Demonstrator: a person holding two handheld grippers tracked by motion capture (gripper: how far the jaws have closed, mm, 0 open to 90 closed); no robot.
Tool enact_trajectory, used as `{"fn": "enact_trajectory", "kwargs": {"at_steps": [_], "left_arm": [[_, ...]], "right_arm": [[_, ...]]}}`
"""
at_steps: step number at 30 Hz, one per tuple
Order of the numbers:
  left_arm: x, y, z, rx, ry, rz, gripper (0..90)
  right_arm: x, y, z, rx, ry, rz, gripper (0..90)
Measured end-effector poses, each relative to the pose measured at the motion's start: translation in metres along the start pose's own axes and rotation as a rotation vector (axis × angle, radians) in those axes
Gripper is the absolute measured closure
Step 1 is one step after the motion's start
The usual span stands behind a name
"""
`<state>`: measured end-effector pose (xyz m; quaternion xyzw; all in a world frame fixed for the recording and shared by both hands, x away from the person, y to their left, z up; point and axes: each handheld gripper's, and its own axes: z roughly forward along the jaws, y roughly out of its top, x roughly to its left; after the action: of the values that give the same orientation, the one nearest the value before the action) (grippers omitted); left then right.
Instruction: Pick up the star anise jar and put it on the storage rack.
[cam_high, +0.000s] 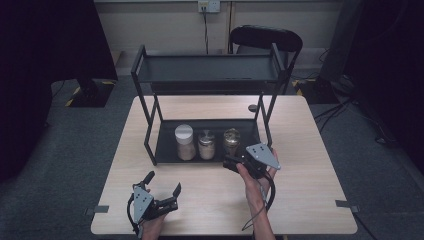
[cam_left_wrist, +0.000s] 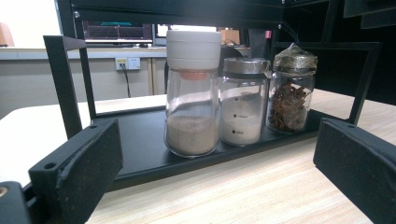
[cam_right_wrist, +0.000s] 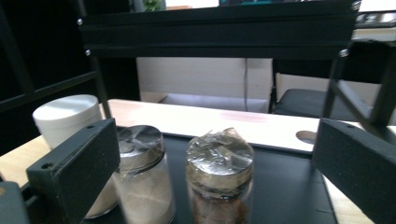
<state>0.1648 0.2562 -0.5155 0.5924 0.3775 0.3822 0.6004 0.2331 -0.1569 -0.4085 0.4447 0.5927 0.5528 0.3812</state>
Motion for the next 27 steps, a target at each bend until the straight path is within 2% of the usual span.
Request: {"fn": "enact_trajectory", "kwargs": {"at_steps": [4, 12, 20, 22, 24, 27], "left_arm": [[0.000, 0.000, 0.000, 0.000, 0.000, 0.000, 0.6], [0.000, 0.000, 0.000, 0.000, 0.000, 0.000, 0.6], [0.000, 0.000, 0.000, 0.001, 0.001, 0.001, 0.6], [0.000, 0.000, 0.000, 0.001, 0.001, 0.000, 0.6], [0.000, 0.000, 0.000, 0.001, 0.001, 0.001, 0.6], [0.000, 0.000, 0.000, 0.000, 0.002, 0.001, 0.6]], "right_arm": [[0.002, 0.000, -0.005, -0.003, -0.011, -0.007, 0.0], [-0.007, -0.004, -0.016, -0.003, 0.007, 0.027, 0.0], [-0.011, -0.010, -0.026, -0.023, 0.019, 0.007, 0.0], [-0.011, -0.012, -0.028, -0.027, 0.011, 0.008, 0.0], [-0.008, -0.013, -0.030, -0.018, -0.019, 0.017, 0.0], [-0.010, -0.016, -0.035, -0.011, -0.021, 0.004, 0.0]]}}
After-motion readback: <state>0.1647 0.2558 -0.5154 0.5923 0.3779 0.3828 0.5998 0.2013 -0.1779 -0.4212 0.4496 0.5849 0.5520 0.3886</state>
